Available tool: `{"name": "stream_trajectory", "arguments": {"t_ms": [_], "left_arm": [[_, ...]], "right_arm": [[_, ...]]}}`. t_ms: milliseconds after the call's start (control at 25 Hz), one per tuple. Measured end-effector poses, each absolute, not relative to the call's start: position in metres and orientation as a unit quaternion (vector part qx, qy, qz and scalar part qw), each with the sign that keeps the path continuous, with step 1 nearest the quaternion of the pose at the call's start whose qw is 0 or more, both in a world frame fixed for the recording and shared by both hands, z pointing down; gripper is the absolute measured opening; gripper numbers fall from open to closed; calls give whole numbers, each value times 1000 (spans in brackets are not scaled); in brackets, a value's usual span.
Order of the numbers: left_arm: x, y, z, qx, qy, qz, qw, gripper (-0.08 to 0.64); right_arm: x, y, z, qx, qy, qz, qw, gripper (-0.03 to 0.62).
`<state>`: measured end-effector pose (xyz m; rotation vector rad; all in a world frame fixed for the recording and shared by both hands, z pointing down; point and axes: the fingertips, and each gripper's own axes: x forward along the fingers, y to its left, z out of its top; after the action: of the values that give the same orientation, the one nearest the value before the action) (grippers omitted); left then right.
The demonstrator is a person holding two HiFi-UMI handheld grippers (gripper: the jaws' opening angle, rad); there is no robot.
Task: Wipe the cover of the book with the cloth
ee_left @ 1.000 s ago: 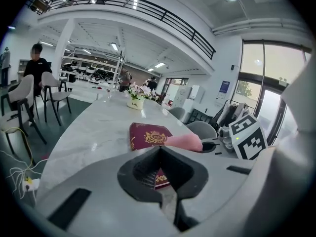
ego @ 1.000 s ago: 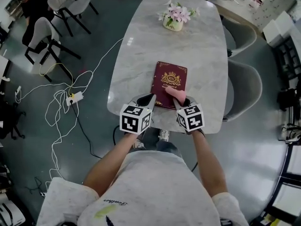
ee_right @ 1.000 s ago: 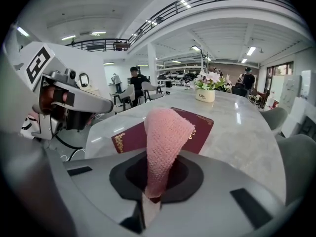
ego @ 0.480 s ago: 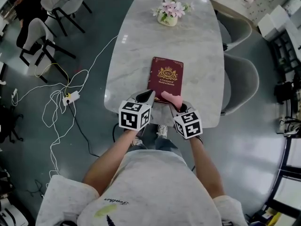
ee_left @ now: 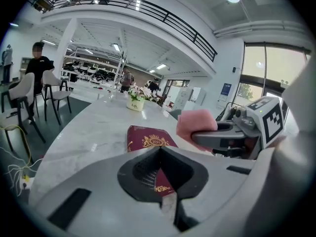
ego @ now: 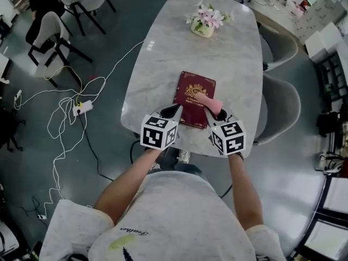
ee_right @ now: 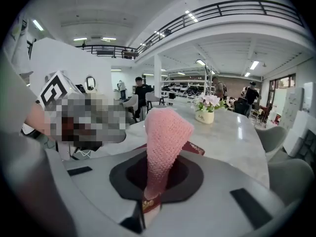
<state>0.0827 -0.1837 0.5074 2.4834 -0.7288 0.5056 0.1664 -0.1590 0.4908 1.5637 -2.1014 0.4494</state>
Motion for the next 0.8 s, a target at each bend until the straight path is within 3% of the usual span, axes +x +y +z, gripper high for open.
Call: {"name": "stream_trajectory", "arguments": {"t_ms": [800], "left_arm": [[67, -221, 510, 879, -357, 182, 259, 8]], "right_arm": [[196, -292, 515, 530, -791, 139, 273, 20]]}}
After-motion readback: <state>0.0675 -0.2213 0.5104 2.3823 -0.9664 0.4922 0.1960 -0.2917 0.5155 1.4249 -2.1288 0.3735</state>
